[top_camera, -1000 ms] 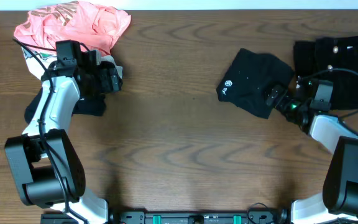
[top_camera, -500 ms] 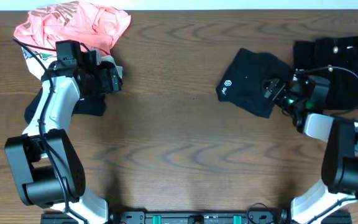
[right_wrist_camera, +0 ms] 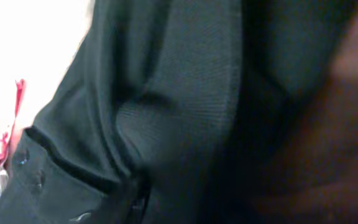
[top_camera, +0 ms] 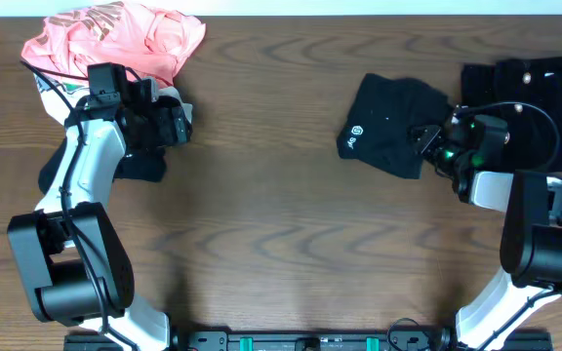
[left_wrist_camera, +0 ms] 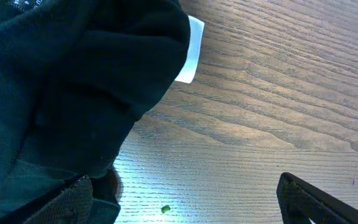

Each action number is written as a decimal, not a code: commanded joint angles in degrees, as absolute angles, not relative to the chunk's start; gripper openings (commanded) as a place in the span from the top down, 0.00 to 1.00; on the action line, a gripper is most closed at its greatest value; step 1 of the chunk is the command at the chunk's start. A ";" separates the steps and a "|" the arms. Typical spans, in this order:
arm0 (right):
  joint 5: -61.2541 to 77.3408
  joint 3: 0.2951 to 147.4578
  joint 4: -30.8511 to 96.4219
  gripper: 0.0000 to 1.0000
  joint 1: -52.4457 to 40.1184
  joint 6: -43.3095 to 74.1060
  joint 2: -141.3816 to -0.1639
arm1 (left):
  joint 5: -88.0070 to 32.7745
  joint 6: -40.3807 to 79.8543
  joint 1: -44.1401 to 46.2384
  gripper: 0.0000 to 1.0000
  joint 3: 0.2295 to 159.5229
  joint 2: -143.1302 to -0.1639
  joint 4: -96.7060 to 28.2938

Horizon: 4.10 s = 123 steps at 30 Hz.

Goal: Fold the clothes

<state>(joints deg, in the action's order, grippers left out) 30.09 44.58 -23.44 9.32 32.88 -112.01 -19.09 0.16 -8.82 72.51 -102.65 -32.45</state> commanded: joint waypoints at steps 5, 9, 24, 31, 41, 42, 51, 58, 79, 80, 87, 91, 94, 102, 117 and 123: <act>31.79 46.06 -13.85 0.99 7.62 28.29 -116.99 | -18.55 -0.21 -8.93 0.05 72.44 -102.91 -32.91; 31.97 50.43 -5.32 0.99 7.62 23.53 -115.92 | -18.55 -0.21 -8.93 0.05 72.44 -102.91 -32.97; 26.00 82.24 40.10 0.99 7.46 5.50 -107.74 | -18.55 -0.21 -8.93 0.05 72.44 -102.91 -32.95; 21.80 95.81 50.68 0.99 7.44 2.39 -107.68 | -18.55 -0.21 -8.93 0.05 72.44 -102.91 -32.93; 19.88 107.68 57.43 0.99 7.94 -0.75 -107.68 | -18.55 -0.21 -8.93 0.05 72.44 -102.91 -32.95; 19.62 108.55 58.04 0.99 8.23 -1.15 -107.68 | -18.55 -0.21 -8.93 0.05 72.44 -102.91 -32.95; 16.49 114.45 61.12 0.99 13.58 -4.34 -107.68 | -18.55 -0.19 -8.93 0.05 72.44 -102.91 -32.95; 17.21 114.48 61.98 0.99 19.18 -10.28 -107.94 | -18.55 -0.19 -8.93 0.05 72.44 -102.91 -32.99; 26.81 114.43 61.71 0.99 27.11 -26.79 -114.45 | -18.57 -0.19 -8.93 0.05 72.44 -102.91 -33.39; 26.81 114.43 61.60 0.99 27.59 -26.89 -114.72 | -18.57 -0.19 -8.93 0.05 72.44 -102.91 -33.39; 26.83 114.43 59.79 0.99 30.55 -26.92 -117.23 | -18.57 -0.19 -8.93 0.05 72.44 -102.91 -33.56; 26.48 114.43 58.61 0.99 31.94 -27.33 -118.93 | -18.57 -0.19 -8.93 0.05 72.44 -102.91 -33.76; 25.56 114.43 57.36 0.99 32.93 -27.33 -120.05 | -18.57 -0.19 -8.93 0.05 72.44 -102.91 -33.78; 23.94 114.43 54.35 0.99 36.03 -27.31 -121.54 | -18.57 -0.19 -8.93 0.05 72.44 -102.91 -33.82; 23.94 114.43 50.96 0.99 41.56 -27.22 -122.41 | -18.57 -0.19 -8.93 0.05 72.44 -102.91 -34.24; 18.65 114.43 47.70 0.35 42.11 -20.91 -123.44 | -18.57 -0.19 -8.93 0.05 72.44 -102.91 -34.30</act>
<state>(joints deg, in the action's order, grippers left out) 21.96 112.79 48.38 40.93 -23.97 -123.09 -19.07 0.16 -8.84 72.51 -102.65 -34.11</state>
